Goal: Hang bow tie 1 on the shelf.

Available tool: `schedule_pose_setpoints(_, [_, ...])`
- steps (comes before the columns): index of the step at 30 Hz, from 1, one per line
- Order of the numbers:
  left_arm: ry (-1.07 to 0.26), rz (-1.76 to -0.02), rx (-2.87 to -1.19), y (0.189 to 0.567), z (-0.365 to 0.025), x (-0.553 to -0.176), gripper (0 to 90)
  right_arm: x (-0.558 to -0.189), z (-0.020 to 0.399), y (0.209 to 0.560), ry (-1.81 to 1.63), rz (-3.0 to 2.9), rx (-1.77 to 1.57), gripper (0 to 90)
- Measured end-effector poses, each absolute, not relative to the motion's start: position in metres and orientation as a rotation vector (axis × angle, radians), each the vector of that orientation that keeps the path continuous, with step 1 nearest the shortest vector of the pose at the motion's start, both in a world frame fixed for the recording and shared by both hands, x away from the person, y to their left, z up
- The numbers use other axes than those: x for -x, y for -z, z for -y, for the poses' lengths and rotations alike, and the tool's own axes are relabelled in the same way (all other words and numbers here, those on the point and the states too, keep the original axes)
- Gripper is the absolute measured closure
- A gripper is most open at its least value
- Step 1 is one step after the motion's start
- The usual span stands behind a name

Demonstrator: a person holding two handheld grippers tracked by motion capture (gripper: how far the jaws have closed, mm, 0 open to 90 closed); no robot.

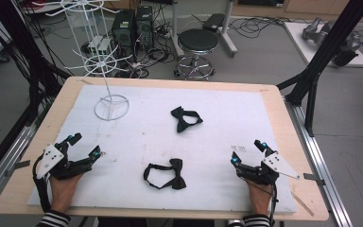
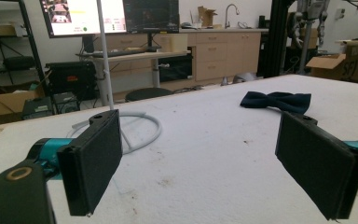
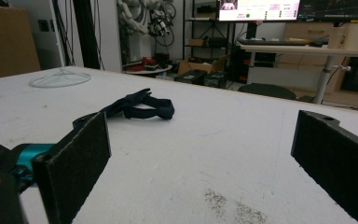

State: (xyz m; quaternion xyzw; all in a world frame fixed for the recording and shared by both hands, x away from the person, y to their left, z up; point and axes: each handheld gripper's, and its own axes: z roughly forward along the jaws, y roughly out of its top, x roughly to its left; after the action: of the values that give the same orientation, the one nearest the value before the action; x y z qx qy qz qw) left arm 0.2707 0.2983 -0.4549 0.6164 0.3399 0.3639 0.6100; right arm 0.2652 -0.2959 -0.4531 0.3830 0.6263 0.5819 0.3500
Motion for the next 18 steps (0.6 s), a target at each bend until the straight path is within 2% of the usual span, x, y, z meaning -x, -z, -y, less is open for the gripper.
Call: schedule_pose_setpoints(18, [-0.839,-0.793,-1.42,0.455,-0.298,-0.271,15.1,-0.278,0.297,0.44,-1.508,-1.739,-1.044,3.8])
